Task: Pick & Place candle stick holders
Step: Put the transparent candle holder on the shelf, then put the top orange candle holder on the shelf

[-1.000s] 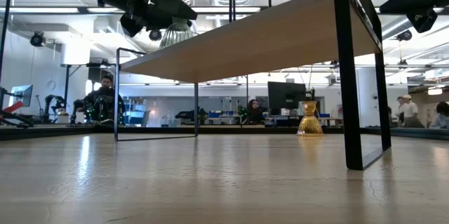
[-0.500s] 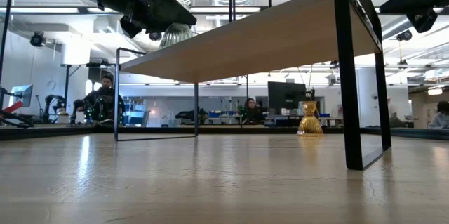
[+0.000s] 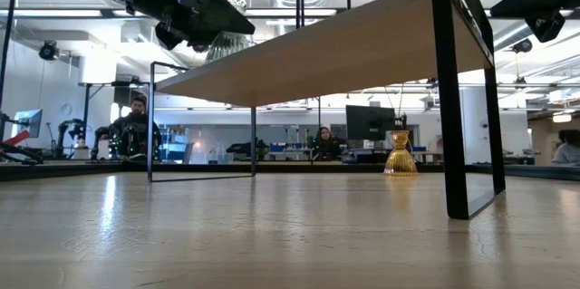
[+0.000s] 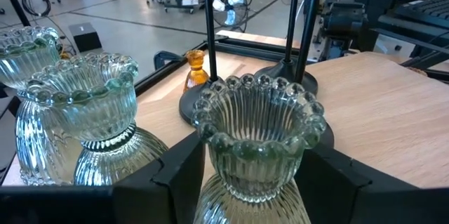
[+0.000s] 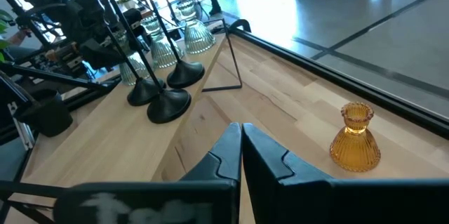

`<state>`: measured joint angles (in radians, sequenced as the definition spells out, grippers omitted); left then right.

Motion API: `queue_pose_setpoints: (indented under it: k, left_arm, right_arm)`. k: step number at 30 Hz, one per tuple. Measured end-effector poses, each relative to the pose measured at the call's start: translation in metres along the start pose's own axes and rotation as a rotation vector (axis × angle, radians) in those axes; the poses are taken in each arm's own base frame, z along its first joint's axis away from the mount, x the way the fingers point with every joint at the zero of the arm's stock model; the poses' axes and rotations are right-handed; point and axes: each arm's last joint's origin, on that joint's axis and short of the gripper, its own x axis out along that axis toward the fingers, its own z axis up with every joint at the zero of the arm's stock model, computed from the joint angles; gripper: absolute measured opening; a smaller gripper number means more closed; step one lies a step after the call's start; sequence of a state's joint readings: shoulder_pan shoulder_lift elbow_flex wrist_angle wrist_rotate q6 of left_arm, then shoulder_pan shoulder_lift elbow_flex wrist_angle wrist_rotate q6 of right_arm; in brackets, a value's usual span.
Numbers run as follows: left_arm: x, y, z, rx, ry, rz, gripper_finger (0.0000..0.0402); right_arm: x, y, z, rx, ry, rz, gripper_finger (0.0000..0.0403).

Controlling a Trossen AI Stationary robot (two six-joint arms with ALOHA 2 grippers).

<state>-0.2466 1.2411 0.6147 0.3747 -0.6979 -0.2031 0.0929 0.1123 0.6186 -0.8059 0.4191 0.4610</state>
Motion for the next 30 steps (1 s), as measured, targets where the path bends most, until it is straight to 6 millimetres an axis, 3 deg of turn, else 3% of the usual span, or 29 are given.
queue_pose_setpoints:
  k: [12,21,30]
  left_arm:
    - [0.0,-0.0002,0.001,0.01,-0.009,-0.002,0.021]
    - [-0.0001,-0.0003,0.0019,0.006,-0.013,-0.003,0.0257]
    - [-0.0002,-0.0004,0.0021,0.009,-0.013,-0.004,0.026]
  right_arm:
    - [0.0001,0.0,0.0,0.0,0.0,0.0,0.0009]
    - [0.0,0.0,0.0,0.0,0.0,0.0,0.0008]
    - [0.0001,0.0,0.0,0.0,0.0,0.0,0.0009]
